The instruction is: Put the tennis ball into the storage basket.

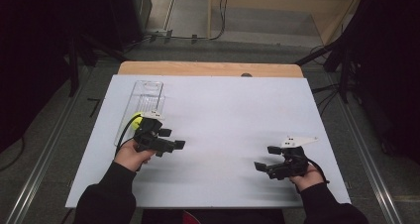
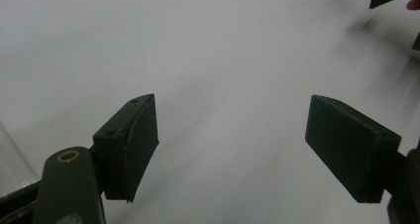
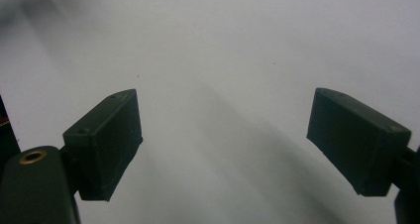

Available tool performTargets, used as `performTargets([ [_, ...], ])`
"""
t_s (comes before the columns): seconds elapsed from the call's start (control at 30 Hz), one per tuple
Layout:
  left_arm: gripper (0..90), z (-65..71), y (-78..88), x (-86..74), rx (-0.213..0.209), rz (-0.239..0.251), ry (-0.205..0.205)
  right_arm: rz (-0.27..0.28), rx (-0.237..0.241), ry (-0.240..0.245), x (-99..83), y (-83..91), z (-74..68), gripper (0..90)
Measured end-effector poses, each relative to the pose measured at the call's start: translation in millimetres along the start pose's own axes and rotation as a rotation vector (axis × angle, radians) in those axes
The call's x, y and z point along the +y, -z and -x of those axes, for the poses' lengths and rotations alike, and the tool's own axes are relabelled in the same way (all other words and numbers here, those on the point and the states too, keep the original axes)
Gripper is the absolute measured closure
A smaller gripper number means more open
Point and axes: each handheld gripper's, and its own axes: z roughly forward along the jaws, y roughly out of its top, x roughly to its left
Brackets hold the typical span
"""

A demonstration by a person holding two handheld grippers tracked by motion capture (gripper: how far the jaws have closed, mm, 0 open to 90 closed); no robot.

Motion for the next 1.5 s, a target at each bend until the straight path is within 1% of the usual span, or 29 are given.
performTargets([
  [0.1,21.3,1.5,0.5,-3.2,-0.006,0.008,-0.007,-0.001,-0.001,-0.001,0.0,-0.1,0.0,11.9],
  [0.2,21.3,5.1,1.2,-10.2,-0.012,0.008,-0.030,-0.002,-0.002,-0.001,0.0,-0.3,-0.1,11.9],
  [0.3,21.3,8.2,2.7,-14.2,-0.001,0.017,-0.044,-0.002,-0.002,-0.002,0.1,-0.4,-0.2,11.9],
  [0.37,21.3,10.3,3.6,-16.5,0.014,0.027,-0.049,-0.003,-0.003,-0.002,0.0,-0.5,-0.3,11.9],
  [0.5,21.3,12.8,5.7,-20.9,0.007,0.021,-0.054,-0.003,-0.003,-0.001,0.0,-0.6,-0.1,11.9],
  [0.7,21.3,15.7,7.1,-27.4,0.007,0.025,-0.056,-0.003,-0.004,-0.005,0.0,-1.1,-0.3,11.9],
  [0.77,21.3,17.2,6.7,-30.4,0.001,0.017,-0.058,-0.003,-0.004,-0.005,0.0,-1.1,-0.3,12.0],
  [0.8,21.3,18.8,6.2,-33.5,0.001,0.008,-0.079,-0.003,-0.004,-0.006,0.0,-1.1,-0.3,11.9],
  [0.87,21.3,20.0,6.0,-34.9,0.003,0.007,-0.082,-0.004,-0.003,-0.005,-0.1,-1.1,-0.2,11.9],
  [0.9,21.3,21.8,6.5,-37.5,0.009,0.010,-0.095,-0.005,-0.004,-0.006,-0.2,-1.1,-0.2,11.9],
  [0.97,21.3,22.7,6.5,-38.8,0.008,0.017,-0.095,-0.004,-0.002,-0.007,-0.2,-1.2,-0.2,11.9],
  [1.03,21.3,25.0,7.5,-43.3,0.010,0.030,-0.118,-0.006,-0.001,-0.007,-0.3,-1.5,-0.1,11.9],
  [1.1,21.3,27.2,8.2,-45.8,0.012,0.033,-0.124,-0.005,-0.002,-0.005,-0.4,-1.4,-0.1,11.9],
  [1.23,21.3,29.1,9.6,-49.3,0.010,0.040,-0.121,-0.006,-0.003,-0.004,-0.4,-1.6,-0.1,11.9],
  [1.27,21.3,29.4,9.9,-52.0,0.006,0.036,-0.108,-0.007,-0.004,-0.002,-0.4,-1.5,-0.1,11.9],
  [1.33,21.4,28.9,9.9,-53.6,0.004,0.032,-0.110,-0.008,-0.004,0.000,-0.4,-1.5,-0.1,11.9],
  [1.4,21.4,28.4,10.1,-58.0,0.011,0.025,-0.103,-0.009,-0.004,-0.001,-0.4,-1.7,-0.1,11.9],
  [1.5,21.4,28.2,11.2,-59.9,0.011,0.027,-0.101,-0.008,-0.003,-0.004,-0.4,-1.8,0.0,11.9],
])
